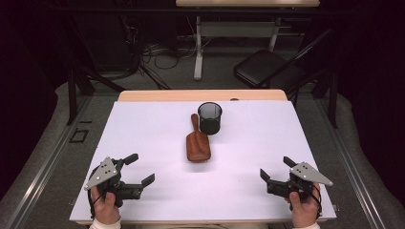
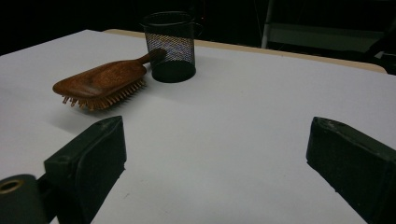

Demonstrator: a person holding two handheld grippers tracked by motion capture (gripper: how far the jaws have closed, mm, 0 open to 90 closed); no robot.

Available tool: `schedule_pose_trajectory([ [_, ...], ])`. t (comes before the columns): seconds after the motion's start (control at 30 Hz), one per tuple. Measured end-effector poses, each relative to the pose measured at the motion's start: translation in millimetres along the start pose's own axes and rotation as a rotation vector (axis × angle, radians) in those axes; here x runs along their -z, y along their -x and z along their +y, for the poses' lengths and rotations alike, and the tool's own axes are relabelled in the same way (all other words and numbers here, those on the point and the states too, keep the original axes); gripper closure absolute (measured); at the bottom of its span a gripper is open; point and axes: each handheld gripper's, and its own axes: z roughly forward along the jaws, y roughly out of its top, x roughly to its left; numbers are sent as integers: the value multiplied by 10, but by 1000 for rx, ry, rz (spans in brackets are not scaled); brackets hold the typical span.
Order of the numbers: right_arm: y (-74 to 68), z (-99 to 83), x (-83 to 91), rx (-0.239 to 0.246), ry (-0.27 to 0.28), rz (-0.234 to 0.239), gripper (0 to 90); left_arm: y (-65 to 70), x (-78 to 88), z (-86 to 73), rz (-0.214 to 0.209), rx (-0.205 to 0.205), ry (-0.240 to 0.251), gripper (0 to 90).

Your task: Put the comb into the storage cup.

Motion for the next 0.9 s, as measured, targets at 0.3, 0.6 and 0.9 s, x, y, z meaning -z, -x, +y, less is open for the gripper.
schedule_pose_trajectory([
  [0.3,10,-23,-19,-6,-17,5,51,-42,-96,-10,28,67,-41,63],
  [0.6,-22,-7,-55,7,-22,10,54,-39,-177,37,32,67,-93,62],
  [0.9,-38,-7,-69,10,-30,19,60,-82,-381,202,45,77,-152,36],
])
